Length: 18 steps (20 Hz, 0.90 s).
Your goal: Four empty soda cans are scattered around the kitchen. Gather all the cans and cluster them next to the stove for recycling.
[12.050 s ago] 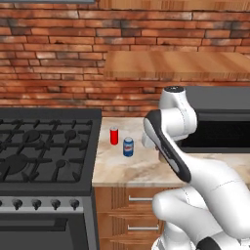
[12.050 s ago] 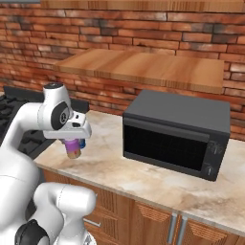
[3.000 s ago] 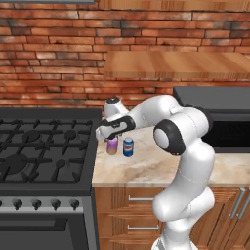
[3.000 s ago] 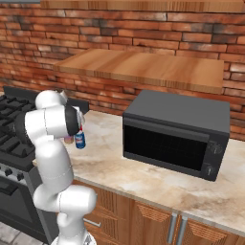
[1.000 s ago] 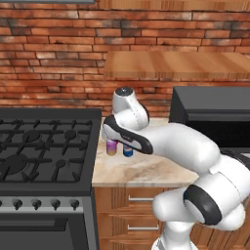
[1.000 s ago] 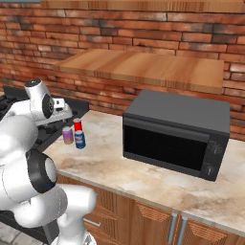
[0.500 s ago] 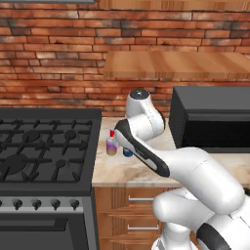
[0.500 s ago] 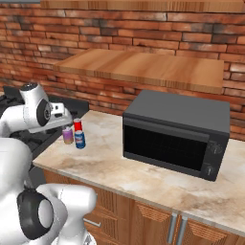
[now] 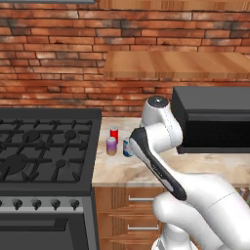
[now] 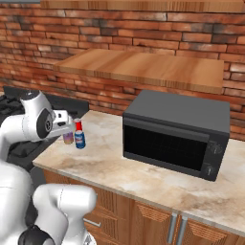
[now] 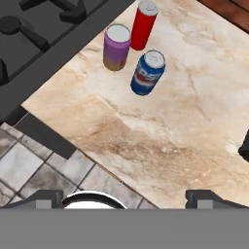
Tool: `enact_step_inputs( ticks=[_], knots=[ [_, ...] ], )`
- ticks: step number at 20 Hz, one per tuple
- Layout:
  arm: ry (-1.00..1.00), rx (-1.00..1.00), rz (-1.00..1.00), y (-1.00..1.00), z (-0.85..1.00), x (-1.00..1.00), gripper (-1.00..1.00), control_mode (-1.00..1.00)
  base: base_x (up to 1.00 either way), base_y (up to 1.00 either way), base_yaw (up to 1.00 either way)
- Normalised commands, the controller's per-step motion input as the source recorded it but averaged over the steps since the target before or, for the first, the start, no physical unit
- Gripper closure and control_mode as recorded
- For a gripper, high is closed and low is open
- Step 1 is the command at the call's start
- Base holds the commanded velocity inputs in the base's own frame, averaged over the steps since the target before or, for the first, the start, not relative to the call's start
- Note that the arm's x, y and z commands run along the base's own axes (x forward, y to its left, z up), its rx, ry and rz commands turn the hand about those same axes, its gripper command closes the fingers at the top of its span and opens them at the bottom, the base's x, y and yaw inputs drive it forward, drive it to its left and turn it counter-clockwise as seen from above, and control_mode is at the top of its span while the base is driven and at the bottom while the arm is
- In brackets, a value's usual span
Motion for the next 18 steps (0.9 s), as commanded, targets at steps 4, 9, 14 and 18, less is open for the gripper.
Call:
enact_step_inputs(
  ticks=[4,9,14,18],
  knots=[
    [-0.06,0.00,0.00,-0.41,0.00,-0.31,-1.00,-1.00,0.00,0.00,0.00],
    [-0.01,0.00,0.00,-0.38,0.08,-0.25,-1.00,-1.00,0.00,0.00,0.00],
    [0.00,0.00,0.00,-0.39,0.14,-0.32,-1.00,-1.00,0.00,0.00,0.00],
    [0.00,0.00,-0.01,-0.34,0.22,-0.18,-1.00,-1.00,0.00,0.00,0.00]
  ],
)
